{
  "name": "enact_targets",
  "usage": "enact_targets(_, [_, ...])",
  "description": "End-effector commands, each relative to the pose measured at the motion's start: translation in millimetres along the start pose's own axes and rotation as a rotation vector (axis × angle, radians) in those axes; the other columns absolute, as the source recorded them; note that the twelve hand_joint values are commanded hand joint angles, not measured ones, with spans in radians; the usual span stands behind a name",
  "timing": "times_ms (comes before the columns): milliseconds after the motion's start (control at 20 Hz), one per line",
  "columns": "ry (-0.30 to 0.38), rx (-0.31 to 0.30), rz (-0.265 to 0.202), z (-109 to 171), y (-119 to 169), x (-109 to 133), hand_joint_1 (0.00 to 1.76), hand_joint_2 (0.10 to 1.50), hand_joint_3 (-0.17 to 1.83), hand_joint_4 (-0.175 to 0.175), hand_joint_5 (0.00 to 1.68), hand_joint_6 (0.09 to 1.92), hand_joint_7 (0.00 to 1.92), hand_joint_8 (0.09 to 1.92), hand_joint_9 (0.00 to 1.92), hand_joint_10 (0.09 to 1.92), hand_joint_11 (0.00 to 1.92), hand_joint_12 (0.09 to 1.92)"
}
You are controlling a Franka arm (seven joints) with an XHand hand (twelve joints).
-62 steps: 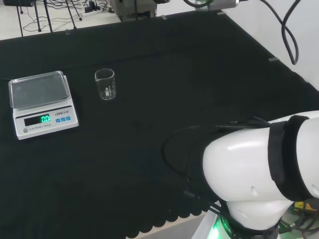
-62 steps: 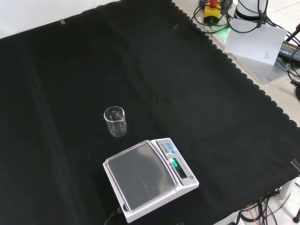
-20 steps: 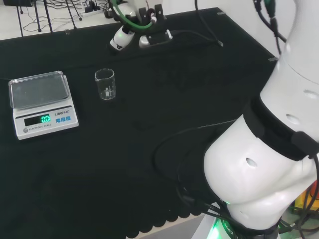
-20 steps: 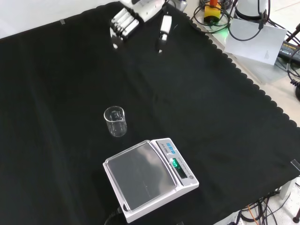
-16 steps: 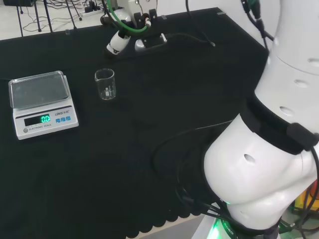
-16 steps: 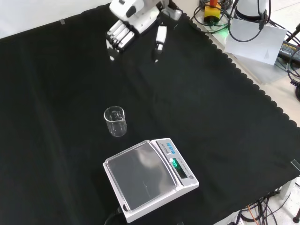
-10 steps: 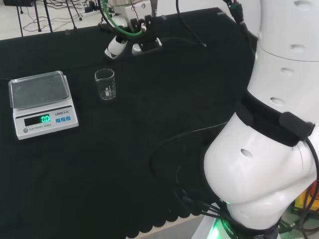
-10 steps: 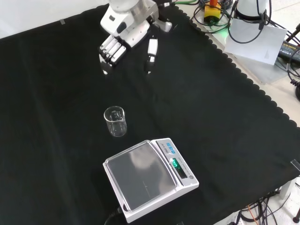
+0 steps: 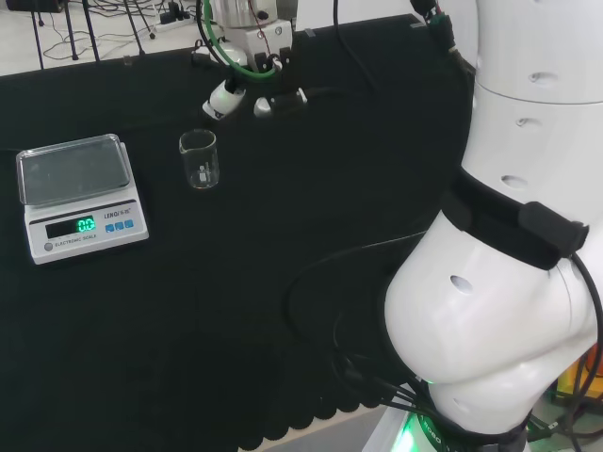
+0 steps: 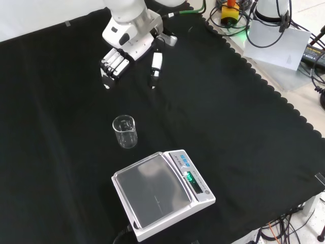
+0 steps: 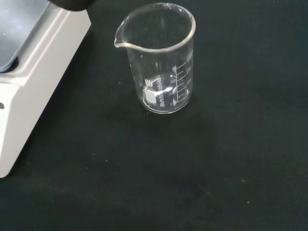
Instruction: Pick up the beaker.
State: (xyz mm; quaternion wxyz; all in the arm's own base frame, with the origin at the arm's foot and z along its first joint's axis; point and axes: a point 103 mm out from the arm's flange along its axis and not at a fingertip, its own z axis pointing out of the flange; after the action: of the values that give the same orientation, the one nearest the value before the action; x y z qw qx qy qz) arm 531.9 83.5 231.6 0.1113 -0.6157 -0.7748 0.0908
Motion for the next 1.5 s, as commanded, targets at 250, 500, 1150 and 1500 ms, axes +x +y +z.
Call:
enact_targets(250, [0.032,0.031,-0.026,38.7,46.9,-2.4,0.72,0.93,-0.17,0.041,0.00,0.09,0.00,0.51,0.00,0.88,0.00,0.95])
enact_targets(500, [0.034,0.044,-0.035,45.7,62.1,-1.0,0.72,0.93,-0.17,0.042,0.00,0.09,0.00,0.51,0.00,0.88,0.00,0.95])
enact_targets(1150, [0.050,0.094,-0.051,76.2,77.7,-2.2,0.73,0.93,-0.17,0.043,0.00,0.09,0.00,0.51,0.00,0.88,0.00,0.94])
enact_targets(1500, [0.041,0.112,-0.064,85.2,90.6,4.0,0.72,0.93,-0.17,0.043,0.00,0.09,0.00,0.50,0.00,0.88,0.00,0.94])
